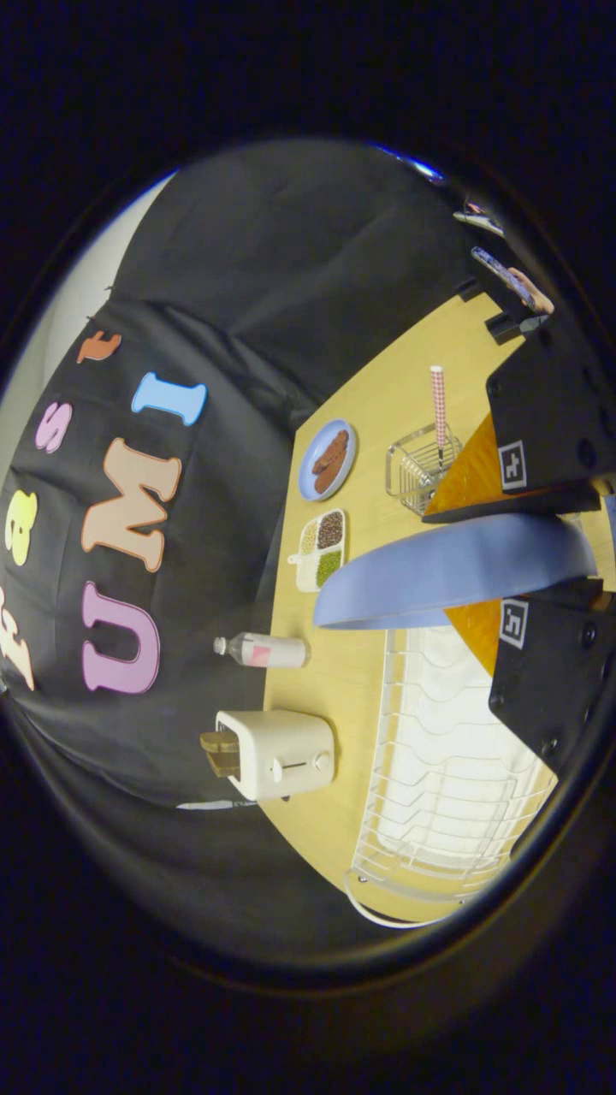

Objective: Take the plate from the dish rack, then take the spoon from the basket and place it into the plate.

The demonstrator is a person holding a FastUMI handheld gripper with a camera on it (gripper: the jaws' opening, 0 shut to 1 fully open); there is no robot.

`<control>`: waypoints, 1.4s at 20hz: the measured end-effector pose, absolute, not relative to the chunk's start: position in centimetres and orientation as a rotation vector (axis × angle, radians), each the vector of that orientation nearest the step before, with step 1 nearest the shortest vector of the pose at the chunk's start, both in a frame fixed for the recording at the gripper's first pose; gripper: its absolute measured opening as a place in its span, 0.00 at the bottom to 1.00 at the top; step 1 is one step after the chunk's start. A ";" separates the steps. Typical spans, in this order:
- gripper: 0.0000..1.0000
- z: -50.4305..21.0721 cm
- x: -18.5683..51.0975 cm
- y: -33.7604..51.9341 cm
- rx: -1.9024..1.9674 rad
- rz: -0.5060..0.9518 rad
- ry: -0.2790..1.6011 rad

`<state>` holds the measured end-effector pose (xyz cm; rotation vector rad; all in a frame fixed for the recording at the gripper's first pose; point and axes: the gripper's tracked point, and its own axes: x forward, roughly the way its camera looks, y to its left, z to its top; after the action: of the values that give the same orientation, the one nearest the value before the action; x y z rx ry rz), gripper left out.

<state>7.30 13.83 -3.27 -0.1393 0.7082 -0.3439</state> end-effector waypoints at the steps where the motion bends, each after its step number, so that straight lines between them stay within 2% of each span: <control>1: 0.32 -3.2 7.2 13.5 -0.136 -0.359 0.720; 9: 0.32 -2.1 7.5 13.6 -0.202 -0.389 0.801; 13: 0.31 1.3 8.6 15.6 -0.143 -0.337 0.725; 20: 0.31 6.5 5.1 13.4 -0.054 -0.305 0.613; 23: 0.32 8.2 2.6 9.8 -0.027 -0.350 0.579; 28: 0.31 7.6 -2.4 3.3 -0.003 -0.470 0.625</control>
<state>-2.38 3.33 7.64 -0.0031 0.6251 -0.4697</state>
